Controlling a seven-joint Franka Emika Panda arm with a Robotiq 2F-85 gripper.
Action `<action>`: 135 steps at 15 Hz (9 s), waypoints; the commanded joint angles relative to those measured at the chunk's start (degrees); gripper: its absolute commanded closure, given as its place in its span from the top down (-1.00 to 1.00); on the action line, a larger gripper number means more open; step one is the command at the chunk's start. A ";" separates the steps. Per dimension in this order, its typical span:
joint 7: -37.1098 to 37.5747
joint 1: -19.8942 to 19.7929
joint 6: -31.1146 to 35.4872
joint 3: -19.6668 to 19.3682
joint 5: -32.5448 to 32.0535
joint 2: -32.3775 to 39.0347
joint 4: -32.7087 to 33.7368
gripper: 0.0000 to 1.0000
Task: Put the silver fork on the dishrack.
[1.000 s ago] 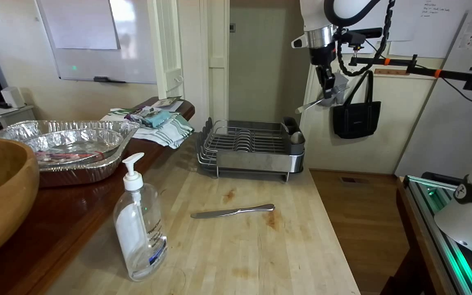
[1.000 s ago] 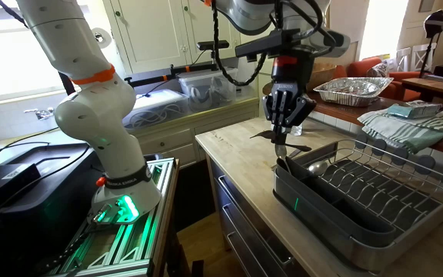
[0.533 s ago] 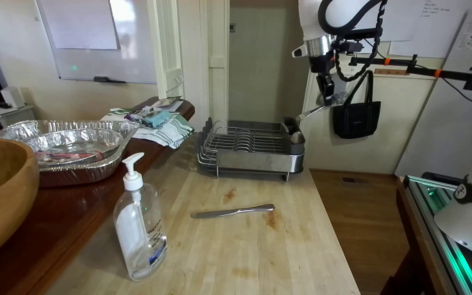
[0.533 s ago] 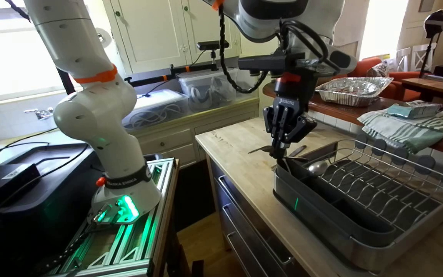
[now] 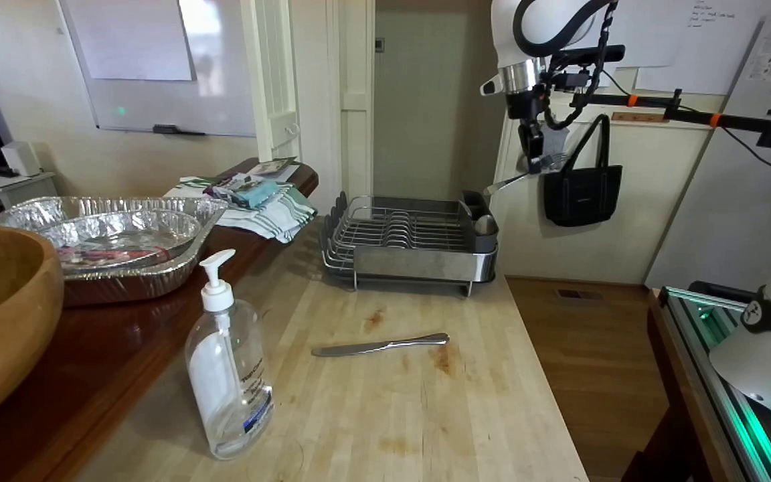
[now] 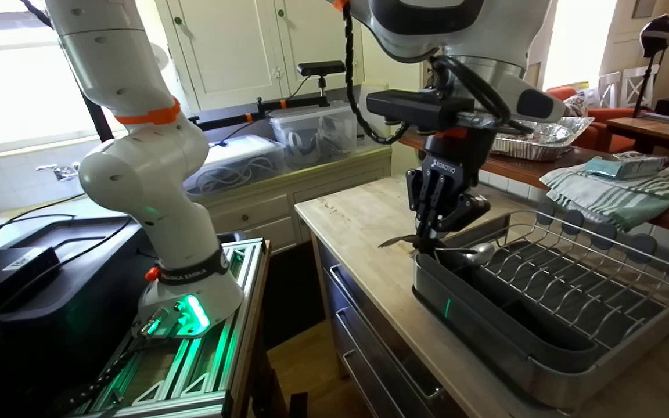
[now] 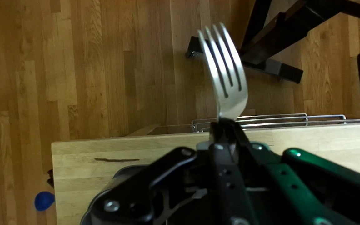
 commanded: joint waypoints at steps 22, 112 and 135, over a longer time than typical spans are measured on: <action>-6.13 -6.44 -22.90 2.44 8.74 23.69 28.37 -0.96; 18.10 2.23 -1.93 9.99 5.90 14.68 24.04 1.00; 38.95 5.90 45.42 10.12 13.21 -25.11 -32.14 1.00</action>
